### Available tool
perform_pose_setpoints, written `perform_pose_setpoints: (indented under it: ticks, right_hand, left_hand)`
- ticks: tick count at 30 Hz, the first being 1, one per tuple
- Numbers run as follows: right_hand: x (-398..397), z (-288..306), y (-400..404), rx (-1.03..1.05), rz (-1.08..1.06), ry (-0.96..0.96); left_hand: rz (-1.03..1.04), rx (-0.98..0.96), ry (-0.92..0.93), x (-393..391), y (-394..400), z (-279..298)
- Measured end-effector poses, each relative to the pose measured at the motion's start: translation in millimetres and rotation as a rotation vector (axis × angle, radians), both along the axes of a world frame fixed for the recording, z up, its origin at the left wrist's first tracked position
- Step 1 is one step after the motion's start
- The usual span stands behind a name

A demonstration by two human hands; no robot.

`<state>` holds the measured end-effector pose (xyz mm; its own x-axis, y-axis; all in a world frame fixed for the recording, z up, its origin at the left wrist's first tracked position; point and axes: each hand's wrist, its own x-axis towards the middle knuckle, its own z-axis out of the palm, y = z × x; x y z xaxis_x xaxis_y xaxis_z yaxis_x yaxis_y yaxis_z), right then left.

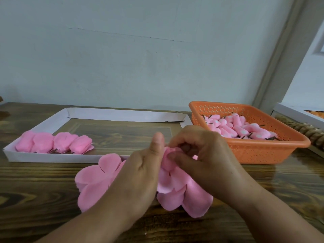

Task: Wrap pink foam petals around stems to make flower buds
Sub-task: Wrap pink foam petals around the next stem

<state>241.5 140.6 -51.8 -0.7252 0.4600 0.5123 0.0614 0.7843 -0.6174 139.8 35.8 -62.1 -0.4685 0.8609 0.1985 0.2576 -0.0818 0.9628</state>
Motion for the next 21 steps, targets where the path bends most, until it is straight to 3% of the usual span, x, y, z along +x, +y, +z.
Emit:
perform_pose_setpoints:
  ticks: [3, 5, 21]
  right_hand:
    - [1.5, 3.1, 1.9, -0.139, 0.01, 0.061]
    - [1.6, 3.7, 1.2, -0.177, 0.023, 0.075]
    - [1.2, 3.9, 1.8, -0.292, -0.008, 0.08]
  left_hand:
    - [0.02, 0.009, -0.278, -10.5, 9.5, -9.2]
    - [-0.003, 0.001, -0.317, -16.1, 13.3, -13.5]
    - [-0.064, 0.015, -0.128, -18.0, 10.4, -15.7]
